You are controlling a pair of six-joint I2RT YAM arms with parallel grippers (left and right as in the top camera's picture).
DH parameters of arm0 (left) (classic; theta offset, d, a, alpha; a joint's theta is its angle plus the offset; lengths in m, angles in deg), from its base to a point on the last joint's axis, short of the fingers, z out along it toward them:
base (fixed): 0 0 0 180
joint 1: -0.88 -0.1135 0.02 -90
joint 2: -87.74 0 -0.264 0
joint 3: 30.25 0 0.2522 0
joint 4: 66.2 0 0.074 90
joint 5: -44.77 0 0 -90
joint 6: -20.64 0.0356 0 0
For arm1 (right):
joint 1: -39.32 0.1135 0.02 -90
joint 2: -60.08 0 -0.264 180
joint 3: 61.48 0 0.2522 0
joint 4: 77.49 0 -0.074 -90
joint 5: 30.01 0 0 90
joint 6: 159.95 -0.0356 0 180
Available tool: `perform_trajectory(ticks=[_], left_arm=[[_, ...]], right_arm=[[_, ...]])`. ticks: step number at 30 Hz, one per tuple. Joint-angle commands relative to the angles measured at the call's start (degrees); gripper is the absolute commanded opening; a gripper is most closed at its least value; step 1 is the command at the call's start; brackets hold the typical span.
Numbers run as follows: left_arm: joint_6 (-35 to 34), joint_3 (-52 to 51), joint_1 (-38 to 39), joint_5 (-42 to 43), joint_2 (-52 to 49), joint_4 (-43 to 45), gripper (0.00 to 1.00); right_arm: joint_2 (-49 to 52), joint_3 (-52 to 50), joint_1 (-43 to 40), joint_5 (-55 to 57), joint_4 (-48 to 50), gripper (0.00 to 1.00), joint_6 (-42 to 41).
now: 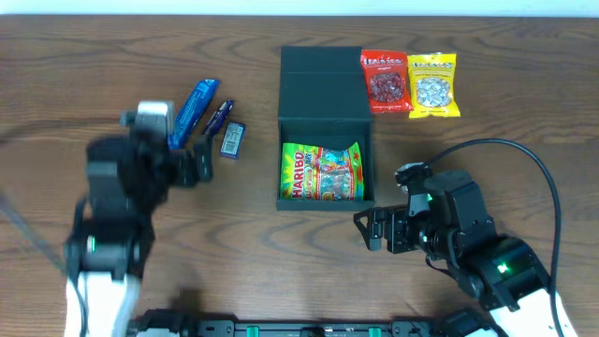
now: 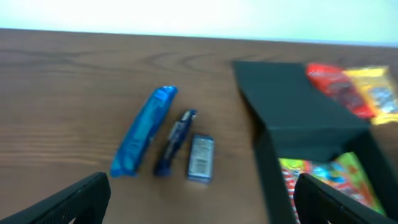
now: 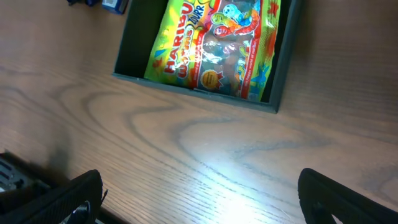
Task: Pack container
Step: 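Reach left gripper to the blue snack bar and grasp it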
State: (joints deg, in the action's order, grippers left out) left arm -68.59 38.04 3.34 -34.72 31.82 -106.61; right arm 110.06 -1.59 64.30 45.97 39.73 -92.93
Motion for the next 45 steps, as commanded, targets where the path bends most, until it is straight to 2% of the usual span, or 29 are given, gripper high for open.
perform_trajectory(ticks=[1, 5, 10, 18, 29, 45], left_arm=[[5.7, 7.9, -0.2, -4.5, -9.2, -2.4, 0.95], [5.7, 18.7, -0.3, -6.5, -23.0, -7.3, 0.95], [6.1, 27.4, -1.2, -6.5, -35.8, -10.3, 0.95], [6.1, 31.6, -5.5, -6.0, -49.0, -9.4, 0.95], [5.7, 31.6, -7.0, -3.4, -54.2, -3.2, 0.95], [5.5, 31.4, -6.9, 0.1, -61.9, -4.0, 0.95]], right_arm=[[0.0, 1.0, -0.2, -0.4, -0.1, 0.99, 0.3], [0.0, 1.0, -0.2, -0.4, -0.1, 0.99, 0.3], [0.0, 1.0, -0.2, -0.4, -0.1, 0.99, 0.3], [0.0, 1.0, -0.2, -0.4, -0.1, 0.99, 0.3], [0.0, 1.0, -0.2, -0.4, -0.1, 0.99, 0.3], [0.0, 1.0, -0.2, -0.4, -0.1, 0.99, 0.3]])
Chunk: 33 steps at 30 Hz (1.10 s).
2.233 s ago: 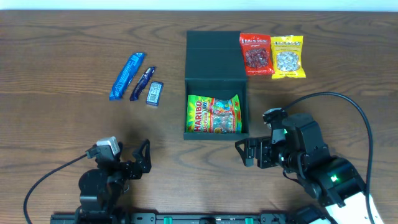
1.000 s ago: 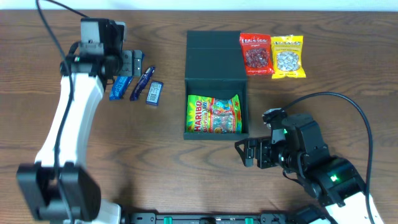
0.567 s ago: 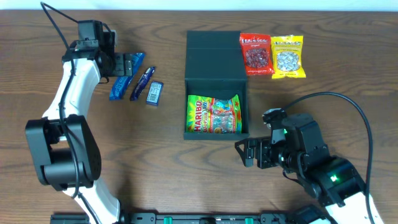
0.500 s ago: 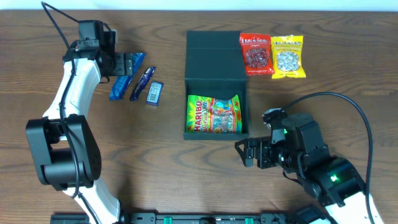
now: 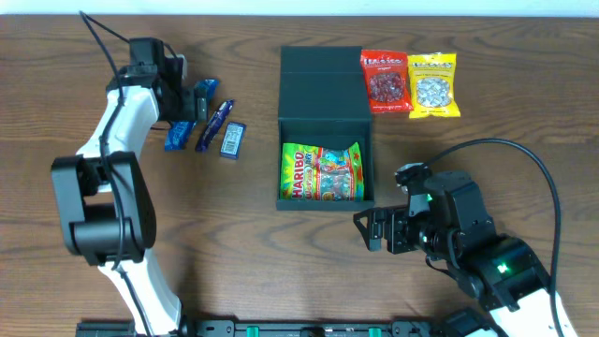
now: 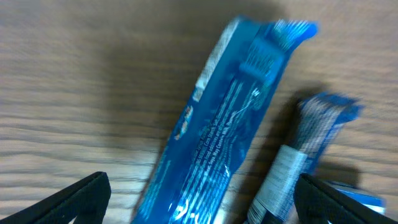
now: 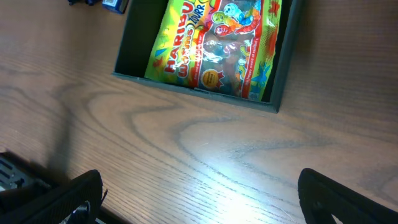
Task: Pack container
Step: 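Reach left gripper to the blue snack bar and grasp it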
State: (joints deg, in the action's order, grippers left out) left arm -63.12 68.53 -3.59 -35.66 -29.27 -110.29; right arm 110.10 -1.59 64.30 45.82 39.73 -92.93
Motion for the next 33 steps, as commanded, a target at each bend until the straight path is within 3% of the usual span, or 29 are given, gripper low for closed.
perform_trajectory(ticks=[1, 12, 13, 33], left_arm=[[0.1, 0.9, 0.0, 0.9, -1.0, -0.3, 0.95], [1.1, 0.9, 0.0, -5.7, -4.6, -0.9, 1.0], [1.1, 0.9, 0.0, -5.7, -4.8, -0.9, 0.94], [1.1, 0.9, 0.0, -9.2, -4.9, -2.9, 0.46]], right_arm=[[-0.1, 1.0, -0.2, -0.2, -0.1, 0.99, 0.3], [-0.1, 1.0, -0.2, -0.2, -0.1, 0.99, 0.3], [-0.1, 1.0, -0.2, -0.2, -0.1, 0.99, 0.3], [-0.1, 1.0, -0.2, -0.2, -0.1, 0.99, 0.3]])
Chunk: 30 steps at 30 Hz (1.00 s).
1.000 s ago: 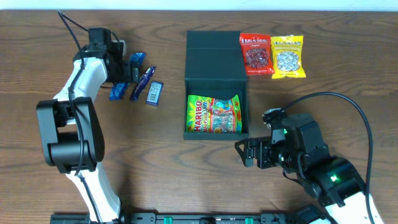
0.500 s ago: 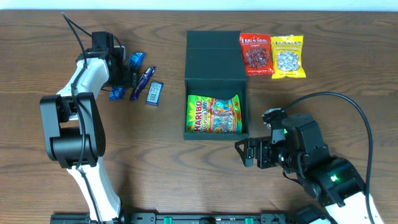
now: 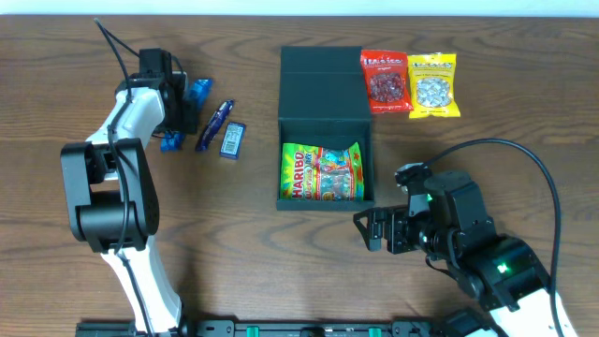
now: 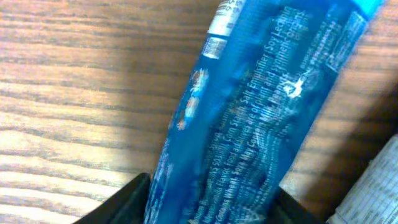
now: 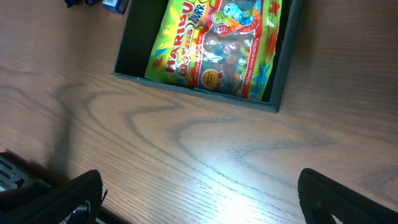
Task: Pack container
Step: 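Reach left gripper to the blue snack bar and grasp it, then carry the blue bar right and lower it into the box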
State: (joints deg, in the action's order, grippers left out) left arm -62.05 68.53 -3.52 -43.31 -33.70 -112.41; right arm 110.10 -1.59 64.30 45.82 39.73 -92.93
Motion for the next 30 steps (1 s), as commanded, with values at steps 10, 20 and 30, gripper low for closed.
perform_trajectory(ticks=[10, 20, 30], left_arm=[[0.0, 1.6, 0.0, -2.5, 2.1, -4.9, 0.29], [0.5, 1.8, 1.6, -2.5, 13.3, -5.7, 0.19], [11.5, 1.8, 11.6, -2.3, 18.4, -10.0, 0.1]], right_arm=[[-0.1, 1.0, -0.2, -0.2, -0.1, 0.99, 0.3], [-0.1, 1.0, -0.2, -0.2, -0.1, 0.99, 0.3], [-0.1, 1.0, -0.2, -0.2, -0.1, 0.99, 0.3]])
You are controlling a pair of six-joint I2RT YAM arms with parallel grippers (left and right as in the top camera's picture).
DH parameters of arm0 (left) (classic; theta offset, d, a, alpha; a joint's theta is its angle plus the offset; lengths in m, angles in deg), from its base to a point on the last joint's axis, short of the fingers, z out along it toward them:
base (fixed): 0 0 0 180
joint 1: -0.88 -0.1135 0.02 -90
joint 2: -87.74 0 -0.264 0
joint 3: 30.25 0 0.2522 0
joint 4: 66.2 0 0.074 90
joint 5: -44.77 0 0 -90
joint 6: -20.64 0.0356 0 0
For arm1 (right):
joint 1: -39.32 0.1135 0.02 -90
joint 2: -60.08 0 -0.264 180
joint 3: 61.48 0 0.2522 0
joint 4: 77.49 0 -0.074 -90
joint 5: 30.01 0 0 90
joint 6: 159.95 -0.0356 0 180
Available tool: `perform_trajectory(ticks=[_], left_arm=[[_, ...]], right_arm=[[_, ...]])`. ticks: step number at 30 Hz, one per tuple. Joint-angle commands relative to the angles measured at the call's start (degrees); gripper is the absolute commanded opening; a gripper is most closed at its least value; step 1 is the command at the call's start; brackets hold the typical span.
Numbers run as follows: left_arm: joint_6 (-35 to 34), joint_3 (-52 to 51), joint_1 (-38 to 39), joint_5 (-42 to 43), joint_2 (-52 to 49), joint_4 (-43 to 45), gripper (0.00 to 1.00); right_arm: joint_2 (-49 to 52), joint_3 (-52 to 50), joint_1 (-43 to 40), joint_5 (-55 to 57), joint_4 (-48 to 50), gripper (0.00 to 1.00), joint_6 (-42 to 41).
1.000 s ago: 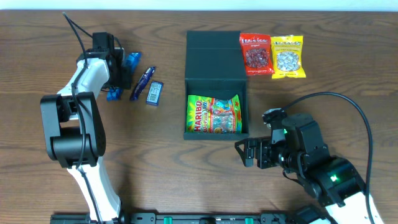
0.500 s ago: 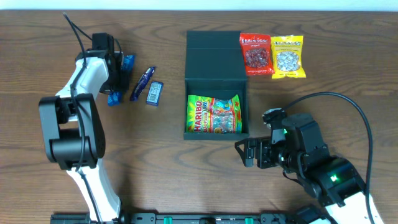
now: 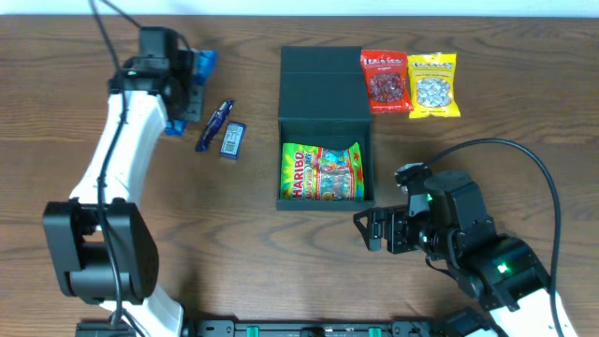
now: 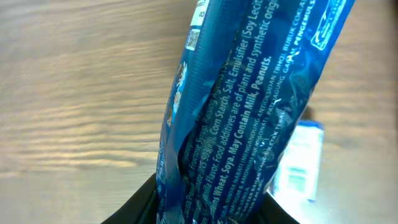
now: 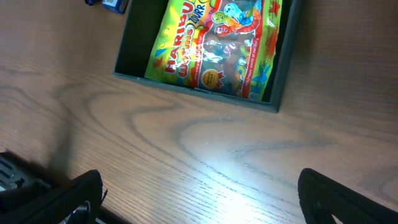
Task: Pack container
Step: 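Carry the blue bar right and lower it into the box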
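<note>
The dark green box [image 3: 325, 131] lies open mid-table with a Haribo bag [image 3: 321, 172] inside; its rim [image 5: 193, 93] and the same Haribo bag [image 5: 214, 46] show in the right wrist view. My left gripper [image 3: 183, 86] is shut on the long blue snack pack [image 4: 242, 106], held up off the table at the far left. A dark blue bar [image 3: 213, 124] and a small blue-grey pack [image 3: 232, 139] lie just right of it. Near the box's front right corner, my right gripper [image 5: 199, 196] stands open over bare wood.
A red candy bag [image 3: 386, 81] and a yellow candy bag [image 3: 433, 85] lie side by side right of the box lid. The right arm's black cable [image 3: 524, 159] loops over the table's right side.
My left gripper, then shut round the blue pack lying on the table, now holds it lifted off the wood. The right arm has not moved.
The left gripper was open and short of the three blue items. It then stood open right over the long blue pack, later shut on it on the table, and now holds it raised. The right gripper stayed open by the box throughout.
</note>
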State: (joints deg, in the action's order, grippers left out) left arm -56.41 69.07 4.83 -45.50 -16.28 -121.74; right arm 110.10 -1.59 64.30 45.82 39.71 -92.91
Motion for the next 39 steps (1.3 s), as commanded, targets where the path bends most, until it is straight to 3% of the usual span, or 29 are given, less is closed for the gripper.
perform_trajectory(ticks=[1, 16, 23, 39], left_arm=[[7.8, 1.2, 5.0, -0.1, 1.0, -1.1, 0.09], [33.4, 1.2, 24.3, 2.1, 1.0, 0.0, 0.16], [35.6, 1.2, 25.8, 10.3, 0.0, 5.0, 0.16], [39.9, 1.2, 25.8, 13.2, -4.6, 7.1, 0.16]], right_arm=[[-0.1, 1.0, -0.2, -0.2, -0.1, 0.99, 0.3], [-0.1, 1.0, -0.2, -0.2, -0.1, 0.99, 0.3], [-0.1, 1.0, -0.2, -0.2, -0.1, 0.99, 0.3], [-0.1, 1.0, -0.2, -0.2, -0.1, 0.99, 0.3]])
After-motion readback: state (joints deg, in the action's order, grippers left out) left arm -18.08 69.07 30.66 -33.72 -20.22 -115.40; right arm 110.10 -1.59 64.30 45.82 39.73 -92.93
